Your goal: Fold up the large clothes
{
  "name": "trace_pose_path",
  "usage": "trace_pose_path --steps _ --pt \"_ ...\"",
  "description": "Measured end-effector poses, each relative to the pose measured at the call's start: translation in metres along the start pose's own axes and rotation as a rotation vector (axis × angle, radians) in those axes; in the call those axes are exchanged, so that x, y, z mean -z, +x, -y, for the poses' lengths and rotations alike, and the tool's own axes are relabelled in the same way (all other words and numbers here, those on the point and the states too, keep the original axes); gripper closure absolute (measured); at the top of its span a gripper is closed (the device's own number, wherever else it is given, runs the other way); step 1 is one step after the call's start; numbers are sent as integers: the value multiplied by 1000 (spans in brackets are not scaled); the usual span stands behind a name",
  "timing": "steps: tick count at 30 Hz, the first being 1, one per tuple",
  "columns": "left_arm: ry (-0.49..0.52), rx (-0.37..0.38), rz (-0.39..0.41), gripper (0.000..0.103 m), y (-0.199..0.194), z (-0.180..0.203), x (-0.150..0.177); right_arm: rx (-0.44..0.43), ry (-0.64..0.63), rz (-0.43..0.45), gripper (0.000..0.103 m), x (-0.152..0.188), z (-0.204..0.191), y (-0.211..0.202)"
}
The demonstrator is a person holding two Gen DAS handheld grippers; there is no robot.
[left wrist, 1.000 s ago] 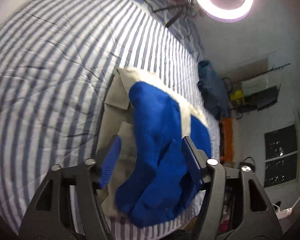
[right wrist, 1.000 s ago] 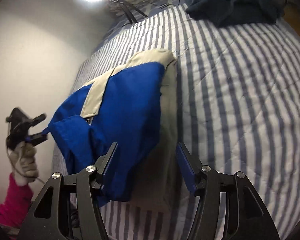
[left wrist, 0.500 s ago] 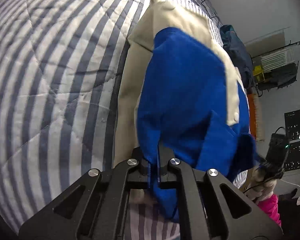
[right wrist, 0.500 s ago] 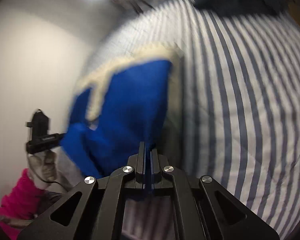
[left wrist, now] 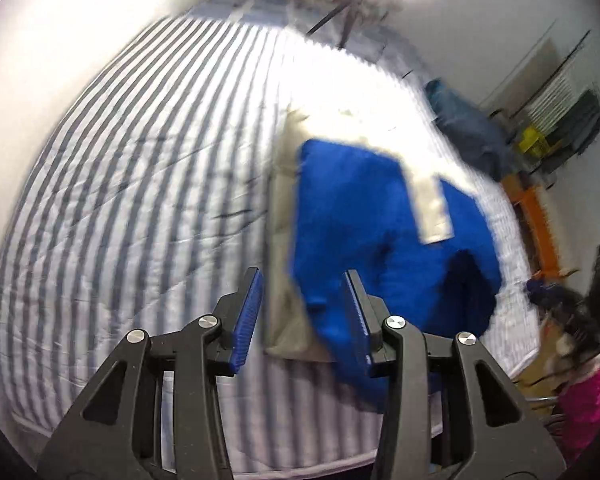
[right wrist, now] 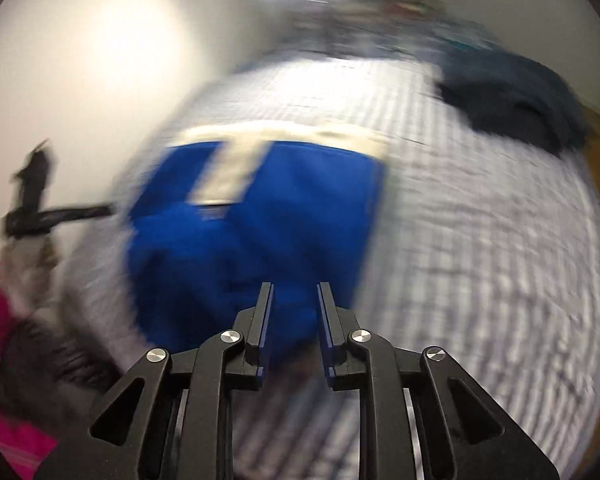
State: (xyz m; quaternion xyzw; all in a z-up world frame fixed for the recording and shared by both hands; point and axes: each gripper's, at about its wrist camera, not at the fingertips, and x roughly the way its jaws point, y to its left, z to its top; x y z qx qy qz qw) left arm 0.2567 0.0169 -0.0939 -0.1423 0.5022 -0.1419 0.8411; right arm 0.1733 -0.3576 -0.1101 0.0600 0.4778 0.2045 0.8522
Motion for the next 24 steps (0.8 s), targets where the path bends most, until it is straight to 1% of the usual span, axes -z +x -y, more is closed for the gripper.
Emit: trace_pose_path --steps 1,2,4,6,8,9,10,12,13,14,15,16,17,18,19,21,22,23,24 --pt "3 20 8 62 -2 6 1 -28 -42 -1 69 0 -11 2" --pt "14 56 3 62 0 14 4 -51 -96 -8 66 1 -25 8" --pt "35 100 -27 62 13 31 6 -59 -182 -41 65 2 -49 27" --pt "56 107 -53 62 27 44 6 -36 -246 -84 65 2 -61 49" --pt "88 103 -96 62 46 55 8 6 -282 -104 65 0 -69 65" --pt "109 98 -119 62 52 60 12 11 -270 -100 65 -6 -69 71" --pt "137 68 -142 62 62 63 15 0 -240 -94 65 -8 -61 70" --pt "163 31 -163 62 73 64 19 -42 -137 -62 65 -21 -32 61" --pt "170 14 -169 62 77 64 20 -51 -98 -49 65 -27 -27 64" --pt "168 5 -170 62 80 62 20 -45 -52 -37 65 -35 -17 66" --pt "160 10 -172 62 81 60 20 -5 -2 -40 65 -40 -1 69" --pt "156 9 -171 62 82 59 19 38 20 -54 65 -43 6 75" --pt "152 6 -167 62 80 59 18 73 34 -70 66 -44 13 81" --pt "148 7 -163 62 79 58 18 91 40 -92 69 -42 19 87" --pt "144 12 -156 62 77 58 17 98 33 -98 69 -41 19 89" --pt "131 24 -141 62 69 53 16 120 -14 -84 69 -41 8 84" --pt "109 47 -135 62 67 52 14 122 -32 -72 69 -42 3 80" --pt "89 69 -134 62 66 50 12 102 -35 -53 69 -43 0 77" --pt "64 100 -132 62 64 48 10 38 -19 -27 69 -45 -3 71"
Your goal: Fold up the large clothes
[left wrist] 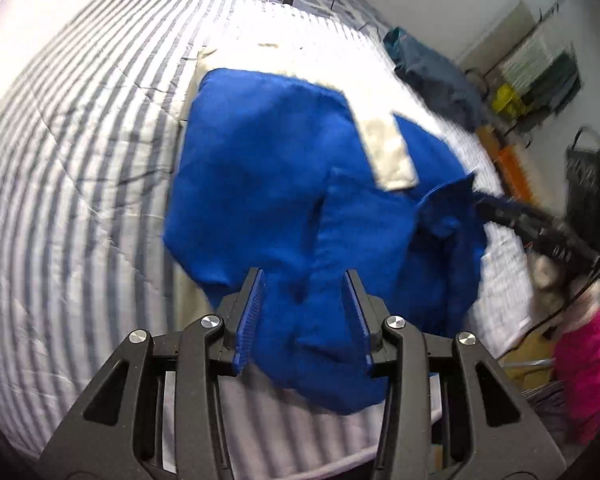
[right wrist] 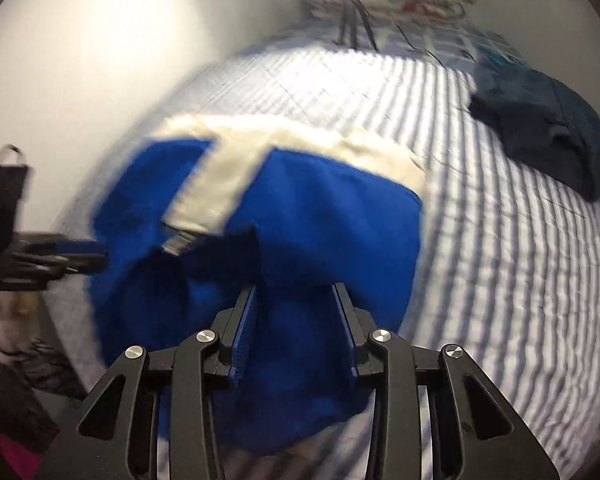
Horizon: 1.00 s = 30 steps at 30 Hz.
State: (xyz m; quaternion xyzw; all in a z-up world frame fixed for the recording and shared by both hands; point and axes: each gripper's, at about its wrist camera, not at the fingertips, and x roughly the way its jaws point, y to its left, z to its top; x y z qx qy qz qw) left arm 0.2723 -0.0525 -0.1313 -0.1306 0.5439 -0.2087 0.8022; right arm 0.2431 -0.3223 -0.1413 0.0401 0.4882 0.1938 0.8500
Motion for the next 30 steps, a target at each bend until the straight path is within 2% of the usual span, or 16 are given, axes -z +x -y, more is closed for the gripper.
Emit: trace_pose_path --steps 2,6,10,12,17,20,23,24,25,26,28,29,30 --pt "-12 43 11 62 -4 5 -3 -59 29 9 69 0 -1 -5" --pt "-25 164 -15 62 8 31 -13 39 44 6 69 7 -5 -14" --pt "-149 275 -102 62 42 40 -24 -25 12 31 69 25 -25 -33" --pt "-208 302 -129 62 54 41 -27 -26 -36 35 69 35 -42 -31" --pt "-281 309 -158 62 70 43 -30 36 -153 -22 66 55 -76 -10" --pt "-302 324 -159 62 69 46 -29 128 -231 -48 66 63 -88 6" --pt "-292 304 -161 62 75 49 -32 198 -280 -69 66 67 -95 13" --pt "-303 304 -165 62 79 49 -33 231 -302 -79 68 69 -96 16" --pt "-305 300 -166 62 81 49 -33 248 -308 -85 80 71 -95 18" --pt "-298 290 -164 62 83 50 -32 258 -306 -96 84 71 -93 20" --pt "-286 273 -156 71 84 51 -33 241 -284 -101 95 72 -88 19" --pt "-284 270 -153 76 85 52 -34 234 -283 -97 96 72 -87 16" --pt "-278 270 -143 92 86 53 -35 236 -292 -91 98 73 -86 13"
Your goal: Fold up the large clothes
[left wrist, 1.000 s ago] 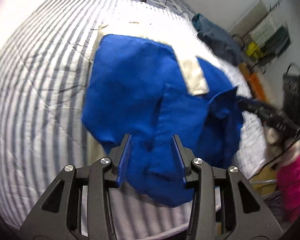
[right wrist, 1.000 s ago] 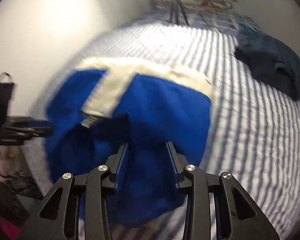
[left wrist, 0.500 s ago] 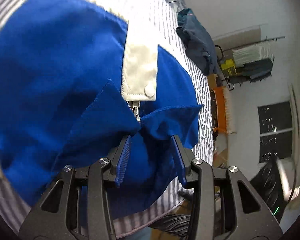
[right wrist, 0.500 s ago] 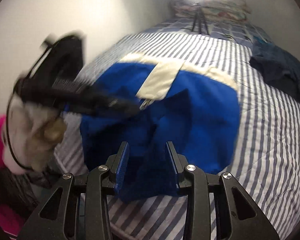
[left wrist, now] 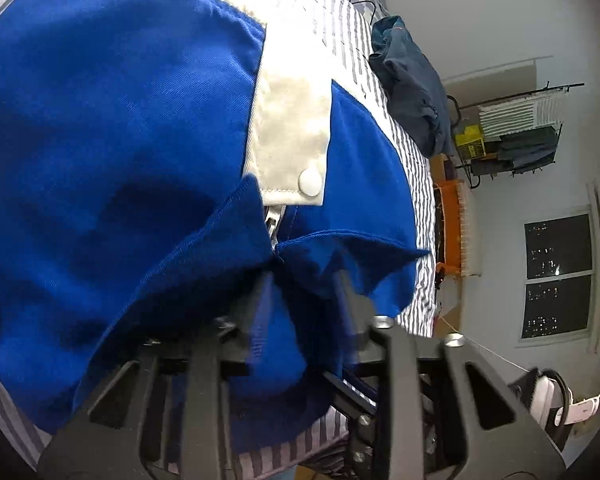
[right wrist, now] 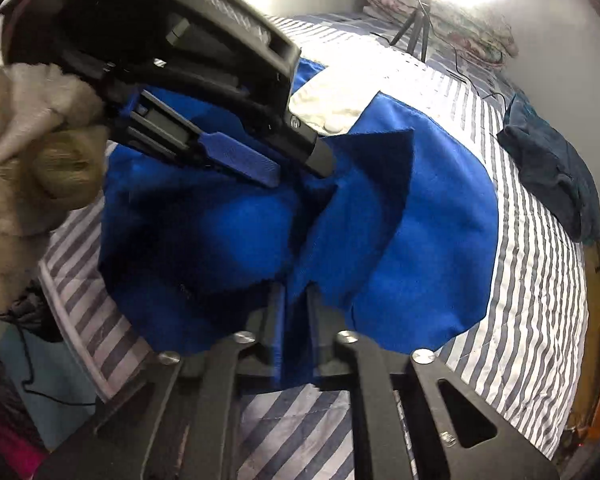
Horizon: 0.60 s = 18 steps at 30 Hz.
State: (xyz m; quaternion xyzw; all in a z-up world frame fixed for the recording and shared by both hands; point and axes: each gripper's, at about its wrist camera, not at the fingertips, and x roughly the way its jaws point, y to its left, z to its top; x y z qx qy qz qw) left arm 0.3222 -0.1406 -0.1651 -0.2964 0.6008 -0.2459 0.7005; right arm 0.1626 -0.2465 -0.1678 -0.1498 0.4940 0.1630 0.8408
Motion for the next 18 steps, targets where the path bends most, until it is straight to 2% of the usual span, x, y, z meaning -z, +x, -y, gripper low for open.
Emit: trace_pose_path --steps 7,10,14,15,18 --pt "41 -12 15 94 -2 6 2 -50 1 26 101 9 9 -17" --pt "69 -16 15 94 -15 9 8 -32 -45 15 101 14 11 -18" --pt "157 10 62 94 -56 18 15 -158 -55 25 99 12 17 -36" --pt "185 8 96 94 -69 18 16 -206 -30 47 95 8 24 -43" --pt "224 -34 187 92 -93 10 11 -323 67 160 95 -9 44 -60"
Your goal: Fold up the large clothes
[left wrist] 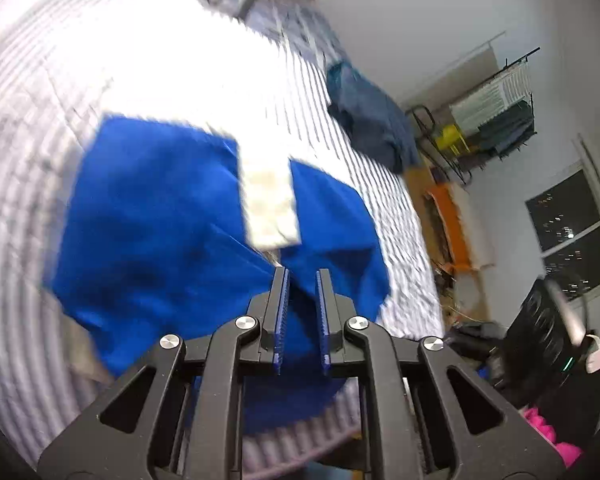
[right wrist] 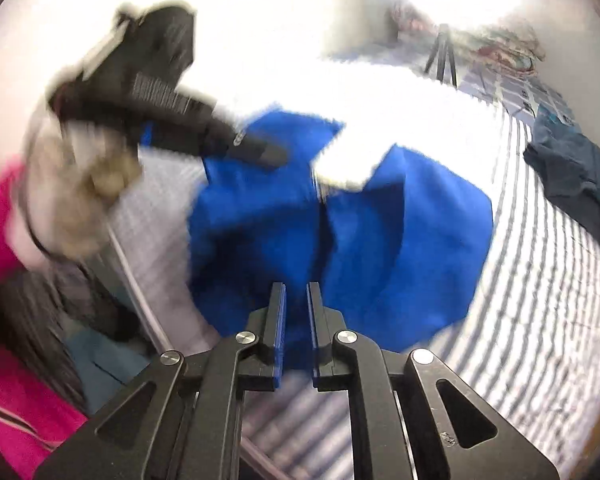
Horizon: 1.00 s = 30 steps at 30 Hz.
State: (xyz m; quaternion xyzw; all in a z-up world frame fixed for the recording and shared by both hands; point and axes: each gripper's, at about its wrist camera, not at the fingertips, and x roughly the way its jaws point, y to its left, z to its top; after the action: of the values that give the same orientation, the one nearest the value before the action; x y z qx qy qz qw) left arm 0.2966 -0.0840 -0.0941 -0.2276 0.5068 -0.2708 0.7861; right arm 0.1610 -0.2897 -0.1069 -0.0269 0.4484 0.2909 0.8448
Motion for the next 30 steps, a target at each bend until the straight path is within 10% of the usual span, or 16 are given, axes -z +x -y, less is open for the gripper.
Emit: trace_pose_path --steps 4,10,14,17,22,30 --pt "-23 -55 -14 91 13 -29 -4 2 68 68 95 -29 19 18" --pt "-75 -139 -80 91 28 -71 3 67 263 -71 95 -25 86 78" --pt "-88 -88 -36 91 -2 -61 -5 -86 518 -108 95 -6 130 76" --pt "-20 -97 30 91 -19 -42 -29 -52 453 -24 90 -23 129 48" --pt "89 -210 136 62 -8 -30 -78 165 284 148 46 -65 119 30" --pt "98 -419 35 61 59 -111 -75 174 278 44 49 -82 138 84"
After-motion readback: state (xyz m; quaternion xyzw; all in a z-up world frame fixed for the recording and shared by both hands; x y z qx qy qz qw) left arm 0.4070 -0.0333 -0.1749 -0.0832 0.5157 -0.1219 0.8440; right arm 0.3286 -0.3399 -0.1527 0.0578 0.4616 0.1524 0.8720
